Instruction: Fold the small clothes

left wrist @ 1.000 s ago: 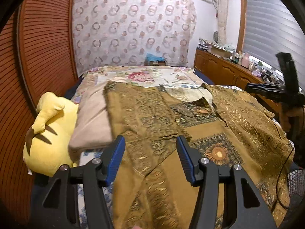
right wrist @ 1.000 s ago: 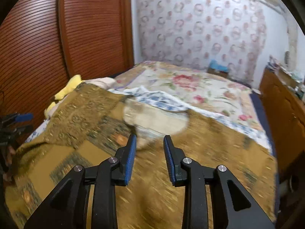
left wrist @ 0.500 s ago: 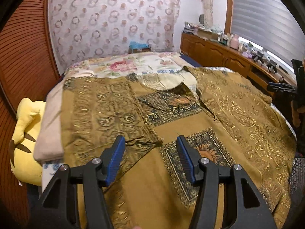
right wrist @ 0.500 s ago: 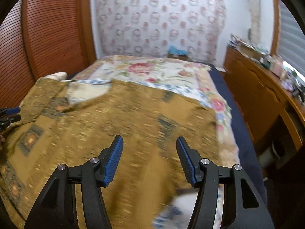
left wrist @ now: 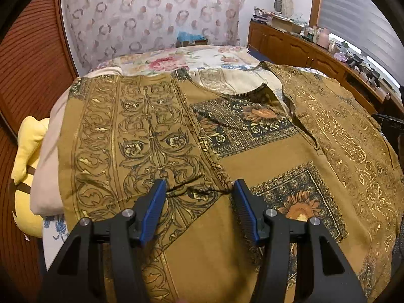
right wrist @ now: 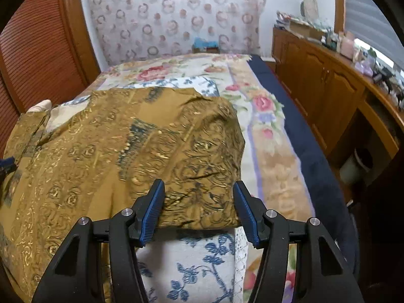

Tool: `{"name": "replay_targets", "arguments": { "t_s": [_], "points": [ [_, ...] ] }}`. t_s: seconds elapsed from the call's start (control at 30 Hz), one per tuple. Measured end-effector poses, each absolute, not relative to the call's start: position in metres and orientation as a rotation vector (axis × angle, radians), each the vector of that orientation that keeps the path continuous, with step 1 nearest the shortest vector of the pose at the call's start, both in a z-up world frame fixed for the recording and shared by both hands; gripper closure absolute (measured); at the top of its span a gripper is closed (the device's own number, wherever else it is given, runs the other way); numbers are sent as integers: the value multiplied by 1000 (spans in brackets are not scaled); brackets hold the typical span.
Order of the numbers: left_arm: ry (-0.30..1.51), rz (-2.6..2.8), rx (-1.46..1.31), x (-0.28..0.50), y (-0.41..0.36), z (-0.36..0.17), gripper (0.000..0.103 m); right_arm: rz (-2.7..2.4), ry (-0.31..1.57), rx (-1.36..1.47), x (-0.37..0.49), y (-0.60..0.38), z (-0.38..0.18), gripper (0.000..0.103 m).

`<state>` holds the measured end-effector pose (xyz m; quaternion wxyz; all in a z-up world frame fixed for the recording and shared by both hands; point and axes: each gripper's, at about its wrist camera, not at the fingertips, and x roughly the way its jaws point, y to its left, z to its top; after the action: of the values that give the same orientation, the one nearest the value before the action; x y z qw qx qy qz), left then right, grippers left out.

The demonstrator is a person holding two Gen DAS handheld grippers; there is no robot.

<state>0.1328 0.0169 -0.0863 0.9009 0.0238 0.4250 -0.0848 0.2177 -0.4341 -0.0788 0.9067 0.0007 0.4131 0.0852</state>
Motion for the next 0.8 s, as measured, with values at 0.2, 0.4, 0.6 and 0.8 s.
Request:
{"name": "replay_targets", "arguments": {
  "t_s": [0.2,0.4,0.6,0.8],
  "points": [
    [886,-169,65,134,14,-88,48,190,898,24,226,-439,-86,44],
    [890,-186,72,136,11,-89,38,199,913,25,228,-435,-89,47],
    [898,-202,76,139,7,-90,28,195,910,19,228,-435,-89,52],
    [898,-203,77,139,8,-89,26,160,892,-43,226,-434,-87,73]
  ]
}}
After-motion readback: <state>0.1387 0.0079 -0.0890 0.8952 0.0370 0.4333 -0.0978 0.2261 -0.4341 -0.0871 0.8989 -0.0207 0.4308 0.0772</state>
